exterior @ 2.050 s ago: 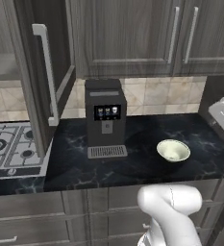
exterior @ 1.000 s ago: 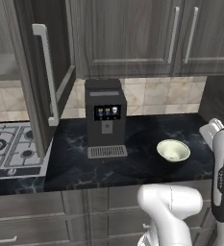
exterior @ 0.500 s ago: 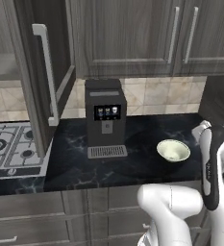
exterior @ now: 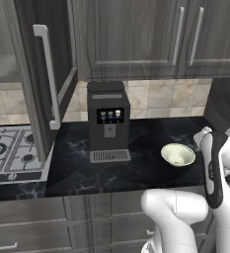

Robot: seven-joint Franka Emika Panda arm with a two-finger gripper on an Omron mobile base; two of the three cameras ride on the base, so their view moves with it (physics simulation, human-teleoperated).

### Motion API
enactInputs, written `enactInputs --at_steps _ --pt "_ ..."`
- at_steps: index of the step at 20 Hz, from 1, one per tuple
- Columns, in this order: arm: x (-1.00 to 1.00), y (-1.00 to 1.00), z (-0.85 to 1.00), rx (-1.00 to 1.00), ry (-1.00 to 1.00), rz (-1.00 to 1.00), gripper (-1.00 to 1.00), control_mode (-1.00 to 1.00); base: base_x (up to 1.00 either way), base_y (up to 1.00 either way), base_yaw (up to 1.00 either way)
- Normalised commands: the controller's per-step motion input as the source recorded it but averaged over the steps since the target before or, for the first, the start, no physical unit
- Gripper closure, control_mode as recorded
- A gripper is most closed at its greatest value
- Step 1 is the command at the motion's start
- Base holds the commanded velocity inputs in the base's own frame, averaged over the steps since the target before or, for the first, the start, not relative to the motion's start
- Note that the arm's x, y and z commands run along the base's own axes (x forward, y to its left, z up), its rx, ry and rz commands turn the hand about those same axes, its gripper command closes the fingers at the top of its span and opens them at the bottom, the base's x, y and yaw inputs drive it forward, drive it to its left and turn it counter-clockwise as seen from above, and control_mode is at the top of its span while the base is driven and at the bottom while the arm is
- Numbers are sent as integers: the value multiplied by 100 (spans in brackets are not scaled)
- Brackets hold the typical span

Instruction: Pick up the bowls on the counter and stack them on top of one another in the open cabinet. Place the smaller bowl on top of the larger bowl.

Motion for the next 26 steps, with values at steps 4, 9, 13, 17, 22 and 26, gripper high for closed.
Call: enactInputs --at_steps 4,9,13,17,22,26 --pt "26 0 -22 2 -2 0 -100 -100 0 0 0" --pt "32 -3 -18 0 0 0 -100 -100 0 0 0" --pt "32 -8 -22 0 0 0 -100 -100 0 0 0" --pt "31 -8 -27 0 0 0 -100 -100 0 0 0" --pt "28 -10 -29 0 0 1 -100 -100 0 0 0" --pt "28 -9 -28 1 0 2 -100 -100 0 0 0"
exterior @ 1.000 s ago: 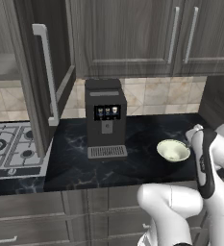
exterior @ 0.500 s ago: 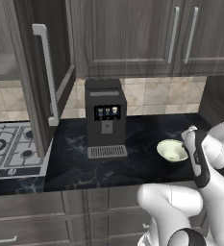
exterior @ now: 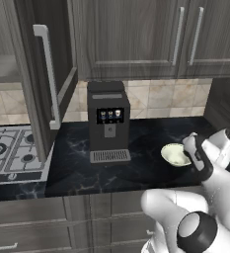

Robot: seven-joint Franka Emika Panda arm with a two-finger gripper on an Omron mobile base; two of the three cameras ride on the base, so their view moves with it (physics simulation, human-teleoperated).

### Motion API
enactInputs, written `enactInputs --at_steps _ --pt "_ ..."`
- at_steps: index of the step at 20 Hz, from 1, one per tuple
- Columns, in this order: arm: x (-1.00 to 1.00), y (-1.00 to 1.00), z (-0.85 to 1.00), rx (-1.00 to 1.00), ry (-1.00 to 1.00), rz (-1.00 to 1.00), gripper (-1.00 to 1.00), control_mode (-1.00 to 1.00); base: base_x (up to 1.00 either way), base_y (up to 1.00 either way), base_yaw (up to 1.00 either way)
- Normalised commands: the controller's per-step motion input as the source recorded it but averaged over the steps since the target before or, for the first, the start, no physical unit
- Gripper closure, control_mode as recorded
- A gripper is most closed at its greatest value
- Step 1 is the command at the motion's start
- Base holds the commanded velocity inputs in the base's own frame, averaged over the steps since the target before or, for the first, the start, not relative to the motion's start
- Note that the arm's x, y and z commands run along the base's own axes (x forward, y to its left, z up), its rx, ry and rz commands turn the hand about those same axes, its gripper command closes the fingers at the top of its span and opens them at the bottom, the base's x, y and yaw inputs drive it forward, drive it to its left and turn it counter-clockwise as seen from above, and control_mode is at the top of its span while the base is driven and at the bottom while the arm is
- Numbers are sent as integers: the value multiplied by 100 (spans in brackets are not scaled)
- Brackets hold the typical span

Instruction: Pick up the bowls on the counter and stack them on top of one another in the open cabinet. Place the smaller bowl on top of the larger bowl.

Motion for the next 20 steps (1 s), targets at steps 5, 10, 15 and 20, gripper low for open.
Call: enactInputs --at_steps 5,10,15,20 --pt "28 -13 -25 1 0 3 -100 -100 0 0 0" --pt "30 -10 -26 1 0 2 -100 -100 0 0 0" --pt "30 -9 -26 1 0 2 -100 -100 0 0 0" --pt "30 -10 -26 1 0 3 -100 -100 0 0 0"
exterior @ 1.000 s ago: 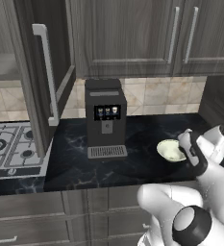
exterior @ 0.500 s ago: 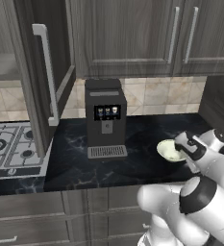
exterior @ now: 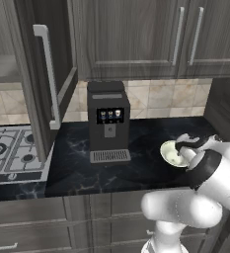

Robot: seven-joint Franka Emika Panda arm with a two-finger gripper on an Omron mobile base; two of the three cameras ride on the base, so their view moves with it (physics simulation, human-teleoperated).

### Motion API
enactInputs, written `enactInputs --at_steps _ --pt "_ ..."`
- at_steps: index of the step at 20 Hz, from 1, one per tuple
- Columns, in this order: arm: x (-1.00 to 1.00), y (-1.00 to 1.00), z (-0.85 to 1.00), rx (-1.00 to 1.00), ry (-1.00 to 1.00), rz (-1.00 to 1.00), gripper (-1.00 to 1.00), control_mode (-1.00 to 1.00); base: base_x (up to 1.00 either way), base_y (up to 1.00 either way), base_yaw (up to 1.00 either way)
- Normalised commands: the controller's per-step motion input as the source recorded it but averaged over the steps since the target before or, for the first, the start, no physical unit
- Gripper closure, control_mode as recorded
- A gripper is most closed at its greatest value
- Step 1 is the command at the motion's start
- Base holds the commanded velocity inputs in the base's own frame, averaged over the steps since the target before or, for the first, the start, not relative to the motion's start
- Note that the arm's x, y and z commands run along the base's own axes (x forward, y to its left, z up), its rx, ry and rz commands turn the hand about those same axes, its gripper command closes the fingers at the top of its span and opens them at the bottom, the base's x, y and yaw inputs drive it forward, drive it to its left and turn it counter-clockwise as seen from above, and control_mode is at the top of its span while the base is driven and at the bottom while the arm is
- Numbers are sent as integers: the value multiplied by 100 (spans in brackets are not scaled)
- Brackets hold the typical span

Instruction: Pick up the bowls on the counter and stack them on top of one another in the open cabinet. Place the smaller bowl on top of the larger bowl.

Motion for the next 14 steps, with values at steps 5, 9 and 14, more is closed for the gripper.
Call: enactInputs --at_steps 5,9,14 --pt "29 -10 -25 2 0 3 -100 -100 0 0 0" --pt "28 -6 -23 2 0 2 100 -100 0 0 0" --pt "26 -6 -19 3 0 2 100 -100 0 0 0"
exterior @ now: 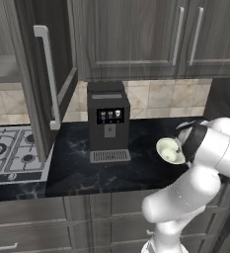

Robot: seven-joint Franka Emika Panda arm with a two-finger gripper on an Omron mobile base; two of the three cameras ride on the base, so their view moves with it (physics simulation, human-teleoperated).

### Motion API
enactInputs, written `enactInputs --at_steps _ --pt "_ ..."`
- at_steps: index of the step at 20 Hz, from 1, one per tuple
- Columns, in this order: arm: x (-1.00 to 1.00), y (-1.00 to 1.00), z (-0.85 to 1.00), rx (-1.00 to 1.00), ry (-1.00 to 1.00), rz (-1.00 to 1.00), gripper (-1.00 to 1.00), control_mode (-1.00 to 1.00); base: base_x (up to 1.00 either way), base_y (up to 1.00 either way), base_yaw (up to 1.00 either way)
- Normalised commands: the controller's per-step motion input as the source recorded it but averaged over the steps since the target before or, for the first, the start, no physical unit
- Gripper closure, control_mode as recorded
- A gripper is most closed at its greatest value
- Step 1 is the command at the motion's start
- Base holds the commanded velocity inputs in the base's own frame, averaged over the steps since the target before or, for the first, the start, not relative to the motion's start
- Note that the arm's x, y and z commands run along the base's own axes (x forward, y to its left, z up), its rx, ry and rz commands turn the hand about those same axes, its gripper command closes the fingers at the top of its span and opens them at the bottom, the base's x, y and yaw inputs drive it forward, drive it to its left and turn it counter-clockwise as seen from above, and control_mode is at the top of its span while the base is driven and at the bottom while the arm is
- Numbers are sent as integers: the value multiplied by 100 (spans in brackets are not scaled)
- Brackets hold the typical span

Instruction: Pick up the bowls on the counter and stack them on top of one another in the open cabinet. Place the smaller bowl on top of the larger bowl.

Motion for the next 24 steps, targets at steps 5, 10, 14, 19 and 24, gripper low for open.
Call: enactInputs --at_steps 5,10,14,19,24 --pt "24 -5 -16 4 0 2 100 -100 0 0 0" --pt "18 -1 -12 5 -1 1 100 -100 0 0 0" --pt "6 -1 -2 4 -3 1 100 -100 0 0 0" --pt "-13 0 14 2 -5 0 100 -100 0 0 0" --pt "-24 11 21 -1 -4 0 100 -100 0 0 0"
